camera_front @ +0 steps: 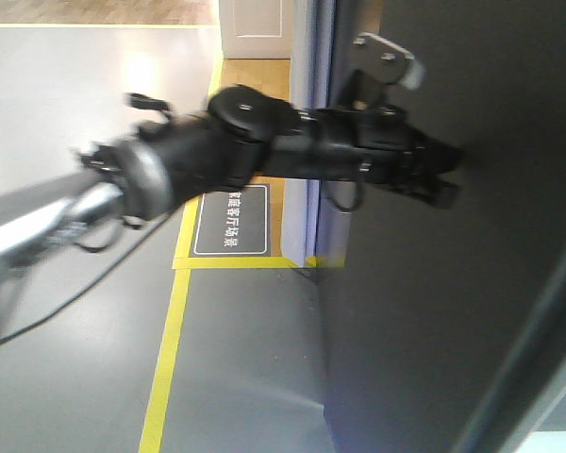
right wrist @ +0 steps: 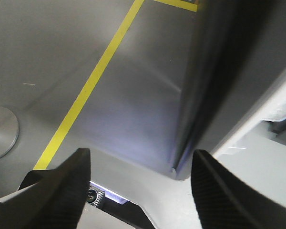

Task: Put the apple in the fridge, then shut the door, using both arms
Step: 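Push the refrigerator door closed with the left gripper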

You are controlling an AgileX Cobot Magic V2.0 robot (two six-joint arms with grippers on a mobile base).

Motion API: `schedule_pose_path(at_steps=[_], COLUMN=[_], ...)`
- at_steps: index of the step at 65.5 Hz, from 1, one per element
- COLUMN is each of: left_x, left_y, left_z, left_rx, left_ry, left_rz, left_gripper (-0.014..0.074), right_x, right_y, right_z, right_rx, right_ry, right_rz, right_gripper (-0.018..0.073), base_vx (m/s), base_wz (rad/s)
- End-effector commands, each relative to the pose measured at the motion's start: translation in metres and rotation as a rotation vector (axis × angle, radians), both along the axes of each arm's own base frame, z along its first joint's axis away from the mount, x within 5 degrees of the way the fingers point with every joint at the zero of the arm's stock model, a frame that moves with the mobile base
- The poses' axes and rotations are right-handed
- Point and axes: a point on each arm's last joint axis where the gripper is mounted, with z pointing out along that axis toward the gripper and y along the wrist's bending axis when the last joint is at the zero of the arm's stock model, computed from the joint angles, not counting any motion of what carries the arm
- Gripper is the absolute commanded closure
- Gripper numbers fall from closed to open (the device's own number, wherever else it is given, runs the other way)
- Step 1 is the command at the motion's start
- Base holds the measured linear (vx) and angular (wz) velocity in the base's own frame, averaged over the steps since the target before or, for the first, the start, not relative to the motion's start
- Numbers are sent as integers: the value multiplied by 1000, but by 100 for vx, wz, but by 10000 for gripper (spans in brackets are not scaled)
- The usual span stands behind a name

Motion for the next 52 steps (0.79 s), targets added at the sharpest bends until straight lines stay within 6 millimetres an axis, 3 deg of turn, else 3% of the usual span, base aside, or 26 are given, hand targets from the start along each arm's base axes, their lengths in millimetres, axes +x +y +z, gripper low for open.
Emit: schedule_pose_path(at_steps=[1, 10, 24, 36, 52], left_x=[-6, -5, -8, -7, -20], left_y=[-8, -16, -11, 11, 55], left_z=[41, 41, 43, 50, 85], left_rx=[-118, -129, -74, 59, 198], left_ry=[-59, -68, -79, -2, 43], left_rz=[5, -19, -56, -3, 121], left_gripper=[603, 603, 603, 603, 603], right_x=[4, 4, 4, 4, 4], right_y=[1, 1, 1, 1, 1], right_z=[10, 10, 10, 10, 10], right_rx=[24, 24, 24, 24, 24], right_ry=[-56, -56, -56, -56, -56], right_rz=[-6, -6, -6, -6, -6], right_gripper=[125, 125, 125, 125, 125], base_vx=[0, 0, 0, 0, 0], base_wz=[0, 0, 0, 0, 0])
